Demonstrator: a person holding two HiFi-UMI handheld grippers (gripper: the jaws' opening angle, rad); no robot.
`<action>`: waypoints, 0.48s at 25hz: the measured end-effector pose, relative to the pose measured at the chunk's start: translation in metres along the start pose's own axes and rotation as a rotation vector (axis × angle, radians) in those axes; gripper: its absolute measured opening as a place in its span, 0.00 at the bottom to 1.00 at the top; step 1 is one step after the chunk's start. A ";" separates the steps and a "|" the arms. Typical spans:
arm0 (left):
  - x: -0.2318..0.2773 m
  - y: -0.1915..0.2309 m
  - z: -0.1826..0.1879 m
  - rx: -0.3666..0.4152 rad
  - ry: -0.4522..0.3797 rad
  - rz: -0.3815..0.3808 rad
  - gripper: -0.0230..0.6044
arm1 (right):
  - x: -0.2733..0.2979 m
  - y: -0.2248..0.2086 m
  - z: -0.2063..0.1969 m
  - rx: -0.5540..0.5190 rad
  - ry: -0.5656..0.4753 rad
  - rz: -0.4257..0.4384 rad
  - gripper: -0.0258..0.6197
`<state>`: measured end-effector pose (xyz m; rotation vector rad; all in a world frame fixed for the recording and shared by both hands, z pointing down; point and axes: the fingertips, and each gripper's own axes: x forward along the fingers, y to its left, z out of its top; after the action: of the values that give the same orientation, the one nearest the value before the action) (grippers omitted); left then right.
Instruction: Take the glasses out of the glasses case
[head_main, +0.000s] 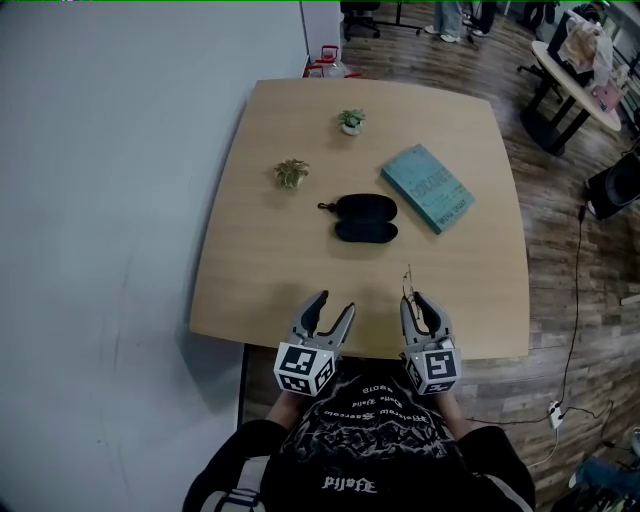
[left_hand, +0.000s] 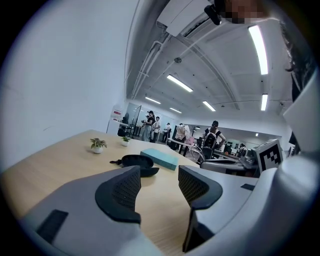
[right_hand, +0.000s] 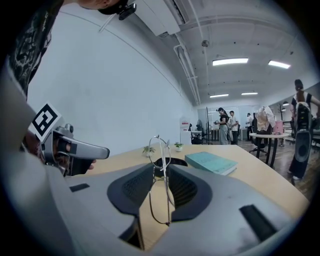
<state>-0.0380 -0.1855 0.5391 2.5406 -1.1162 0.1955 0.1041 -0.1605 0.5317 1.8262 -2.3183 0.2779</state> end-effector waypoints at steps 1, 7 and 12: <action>0.000 0.000 0.001 0.000 -0.003 -0.004 0.42 | 0.001 0.002 0.000 -0.001 0.002 0.003 0.19; 0.000 0.005 0.008 0.013 -0.029 0.019 0.18 | 0.008 0.004 0.007 -0.005 -0.008 0.015 0.19; 0.002 0.008 0.011 0.007 -0.034 0.010 0.04 | 0.015 0.006 0.011 -0.013 -0.006 0.026 0.19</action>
<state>-0.0423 -0.1957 0.5318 2.5543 -1.1426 0.1589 0.0942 -0.1754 0.5249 1.7949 -2.3434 0.2610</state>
